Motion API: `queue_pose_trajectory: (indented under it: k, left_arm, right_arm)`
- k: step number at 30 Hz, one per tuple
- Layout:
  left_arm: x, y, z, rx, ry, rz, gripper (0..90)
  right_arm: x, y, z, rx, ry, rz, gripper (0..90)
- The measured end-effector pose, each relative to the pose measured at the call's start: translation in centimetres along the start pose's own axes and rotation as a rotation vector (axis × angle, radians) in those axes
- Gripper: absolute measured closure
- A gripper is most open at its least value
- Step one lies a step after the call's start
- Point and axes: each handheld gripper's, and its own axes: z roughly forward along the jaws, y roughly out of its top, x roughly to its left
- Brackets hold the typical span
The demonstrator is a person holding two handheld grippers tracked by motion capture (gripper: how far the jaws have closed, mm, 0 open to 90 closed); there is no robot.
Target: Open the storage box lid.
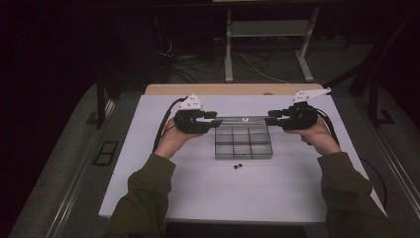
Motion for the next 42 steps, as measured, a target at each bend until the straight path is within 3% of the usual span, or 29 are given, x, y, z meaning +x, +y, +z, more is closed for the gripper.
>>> queue_pose_trajectory:
  k: [6,10,22,32,42]
  left_arm:
    - [0.5,0.1,0.2,-0.020,0.005,0.024,69.7]
    - [0.9,0.1,0.4,-0.045,0.010,0.014,72.0]
    - [2.2,1.4,1.4,-0.043,0.029,0.031,72.3]
    - [3.3,1.7,1.8,-0.066,0.033,-0.018,73.6]
    - [5.0,2.7,2.8,-0.036,0.044,-0.020,74.1]
  right_arm:
    - [-0.3,0.2,0.0,-0.003,-0.006,0.002,61.4]
    - [-0.6,0.3,0.1,-0.014,-0.012,0.004,64.3]
    - [-1.8,1.2,0.2,-0.029,-0.034,0.011,69.2]
    - [-2.3,1.8,0.3,-0.038,-0.052,0.014,70.2]
    - [-3.3,2.1,0.6,-0.051,-0.087,0.042,70.2]
